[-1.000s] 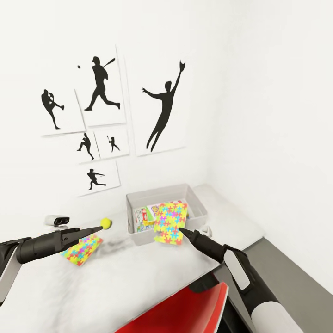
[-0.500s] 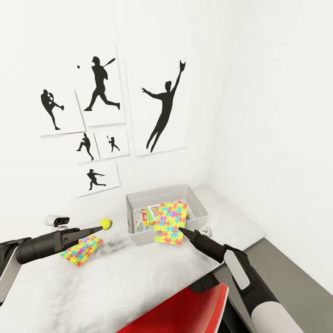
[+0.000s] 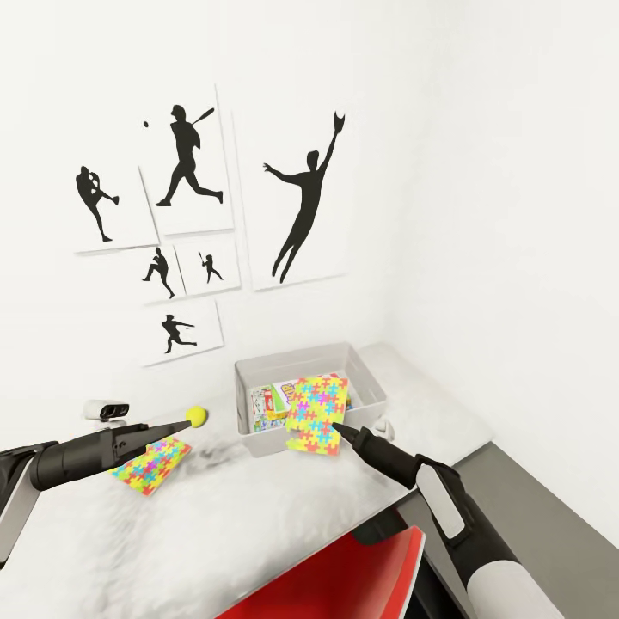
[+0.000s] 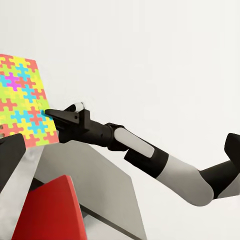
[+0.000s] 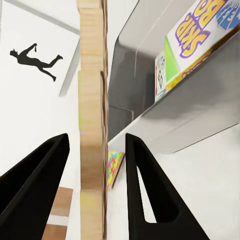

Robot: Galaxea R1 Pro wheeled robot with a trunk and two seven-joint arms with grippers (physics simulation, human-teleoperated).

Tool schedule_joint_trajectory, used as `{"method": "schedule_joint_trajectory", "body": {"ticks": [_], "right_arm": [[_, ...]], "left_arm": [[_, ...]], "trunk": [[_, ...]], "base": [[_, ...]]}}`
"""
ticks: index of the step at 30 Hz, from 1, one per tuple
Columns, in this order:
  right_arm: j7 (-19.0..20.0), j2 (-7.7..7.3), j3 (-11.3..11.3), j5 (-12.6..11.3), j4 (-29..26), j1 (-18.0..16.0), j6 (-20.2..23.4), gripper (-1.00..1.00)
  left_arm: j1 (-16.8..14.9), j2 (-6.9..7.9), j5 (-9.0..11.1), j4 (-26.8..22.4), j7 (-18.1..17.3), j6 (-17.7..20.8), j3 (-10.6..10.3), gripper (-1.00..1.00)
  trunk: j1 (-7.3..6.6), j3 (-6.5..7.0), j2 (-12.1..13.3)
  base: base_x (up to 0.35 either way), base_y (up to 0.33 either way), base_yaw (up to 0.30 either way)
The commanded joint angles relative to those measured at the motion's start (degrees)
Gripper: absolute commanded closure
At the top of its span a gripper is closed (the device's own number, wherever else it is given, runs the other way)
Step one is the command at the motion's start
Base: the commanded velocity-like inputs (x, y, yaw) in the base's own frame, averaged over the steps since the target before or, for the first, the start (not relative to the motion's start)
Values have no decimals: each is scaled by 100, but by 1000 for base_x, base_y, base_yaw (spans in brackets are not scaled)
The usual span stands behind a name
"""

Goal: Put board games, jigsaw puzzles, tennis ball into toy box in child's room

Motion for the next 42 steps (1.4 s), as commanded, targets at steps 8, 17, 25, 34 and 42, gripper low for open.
{"method": "schedule_joint_trajectory", "body": {"ticks": [8, 17, 25, 34, 42], "right_arm": [[-6, 1, -9, -43, -2, -4, 44, 100], [471, -20, -11, -48, -2, -11, 52, 100], [1210, -370, -11, -88, -2, -4, 59, 100], [1284, -436, -11, -112, -46, -3, 88, 100], [1286, -439, -11, -113, -46, -3, 88, 100]], "left_arm": [[-4, 1, 8, -1, -13, 60, -1, -100], [-6, 12, 8, 2, -17, 60, -1, -100], [-5, 25, 8, 32, -21, 60, -1, -100], [-3, 27, 9, 34, -21, 60, -1, -100], [-4, 27, 8, 34, -21, 60, 0, -100]], "trunk": [[4, -13, -13], [4, -13, -13], [4, -13, -13], [4, -13, -13], [4, -13, -13]], "base": [[0, 0, 0], [0, 0, 0], [0, 0, 0], [0, 0, 0], [0, 0, 0]]}}
